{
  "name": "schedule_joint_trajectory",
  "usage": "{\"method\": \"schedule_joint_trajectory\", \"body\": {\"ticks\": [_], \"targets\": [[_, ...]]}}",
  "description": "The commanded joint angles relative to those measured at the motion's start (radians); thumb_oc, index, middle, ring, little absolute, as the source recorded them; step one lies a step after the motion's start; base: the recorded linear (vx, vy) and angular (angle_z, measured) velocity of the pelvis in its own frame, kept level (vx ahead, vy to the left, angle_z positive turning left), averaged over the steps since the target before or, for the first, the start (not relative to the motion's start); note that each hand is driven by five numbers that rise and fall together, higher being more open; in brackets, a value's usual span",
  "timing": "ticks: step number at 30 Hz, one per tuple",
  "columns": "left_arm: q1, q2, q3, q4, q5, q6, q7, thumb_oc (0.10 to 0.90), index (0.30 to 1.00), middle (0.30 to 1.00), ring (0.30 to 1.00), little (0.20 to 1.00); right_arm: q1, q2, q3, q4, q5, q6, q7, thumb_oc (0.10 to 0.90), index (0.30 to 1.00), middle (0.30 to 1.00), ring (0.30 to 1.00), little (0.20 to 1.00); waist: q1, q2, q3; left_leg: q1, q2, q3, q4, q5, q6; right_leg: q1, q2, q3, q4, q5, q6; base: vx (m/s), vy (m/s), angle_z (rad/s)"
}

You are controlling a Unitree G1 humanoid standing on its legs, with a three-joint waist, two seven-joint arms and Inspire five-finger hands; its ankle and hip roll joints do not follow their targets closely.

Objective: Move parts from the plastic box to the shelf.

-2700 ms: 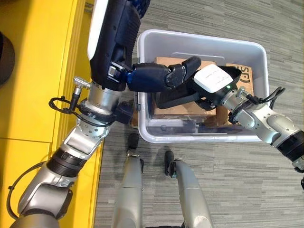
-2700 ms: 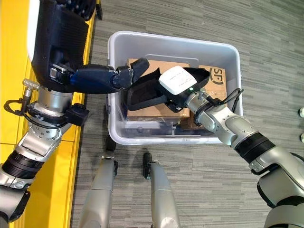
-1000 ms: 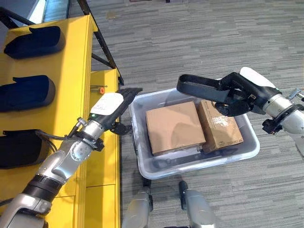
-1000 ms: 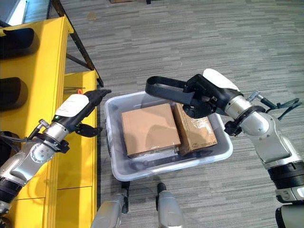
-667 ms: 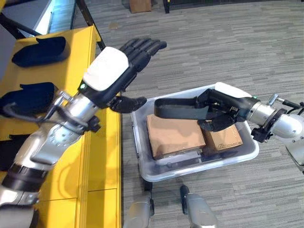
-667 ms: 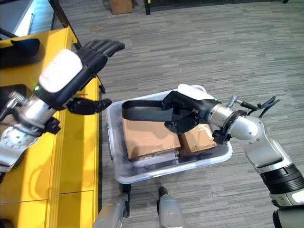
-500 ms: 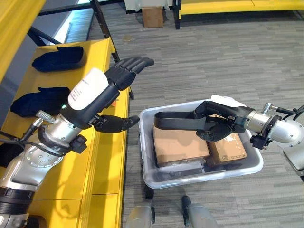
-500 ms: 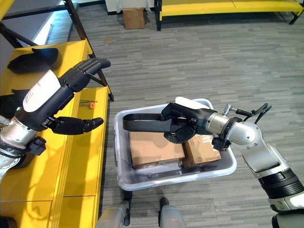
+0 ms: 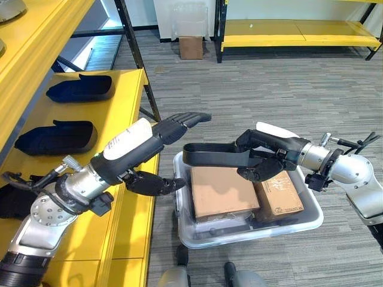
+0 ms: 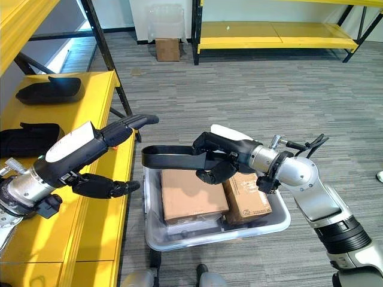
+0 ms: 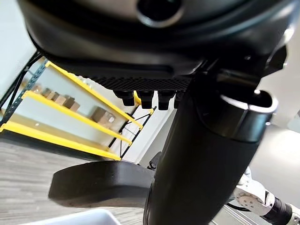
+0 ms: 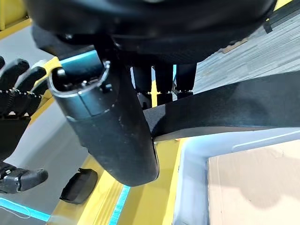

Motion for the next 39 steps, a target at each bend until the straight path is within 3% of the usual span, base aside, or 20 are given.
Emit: {"method": "schedule_joint_trajectory", "body": {"ticks": [1,5,12,22,39], "targets": [[-0.019,-0.026,0.042,0.022,-0.133,-0.032,0.013,0.900,1.000,1.000,1.000,1.000,-0.059,0.022,-0.046,-0.072,0.053,-0.044,-0.034,0.400,0.300,0.300,0.300,0.300,-0.004,-0.019,-0.143,0.034,0.041,0.053,0.030,-0.132,-0.009,0.000,-0.035,-0.085,-0.053,0.031,0.011,0.00,0.000,0.00],[-0.045,-0.038,0.002,0.035,-0.096,0.007,0.049,0.900,1.000,1.000,1.000,1.000,-0.120,0.022,-0.015,-0.089,0.045,-0.002,-0.032,0.400,0.300,0.300,0.300,0.300,-0.005,-0.020,-0.143,0.035,0.044,0.057,0.033,-0.134,-0.010,0.000,-0.033,-0.085,-0.050,0.029,0.009,0.00,0.000,0.00],[-0.059,-0.060,-0.008,0.056,-0.077,0.001,0.078,0.900,1.000,1.000,1.000,1.000,-0.154,0.030,0.005,-0.119,0.057,0.019,0.002,0.400,0.300,0.300,0.300,0.300,-0.008,-0.022,-0.145,0.040,0.048,0.063,0.033,-0.135,-0.012,0.002,-0.031,-0.083,-0.046,0.026,0.007,0.00,0.000,0.00],[-0.115,-0.104,-0.083,0.083,-0.039,0.049,0.088,0.900,1.000,1.000,1.000,1.000,-0.235,0.087,0.074,-0.154,0.047,0.078,0.024,0.400,0.300,0.300,0.300,0.300,-0.011,-0.020,-0.151,0.045,0.051,0.063,0.039,-0.138,-0.014,0.007,-0.028,-0.081,-0.040,0.020,0.003,0.00,0.000,-0.01],[-0.163,-0.159,-0.216,0.150,0.025,0.093,0.075,0.900,1.000,1.000,1.000,1.000,-0.318,0.142,0.137,-0.196,0.052,0.103,0.026,0.400,0.300,0.300,0.300,0.300,-0.024,-0.016,-0.162,0.062,0.053,0.073,0.040,-0.145,-0.013,0.018,-0.027,-0.073,-0.037,0.017,-0.001,0.01,0.005,-0.02]]}}
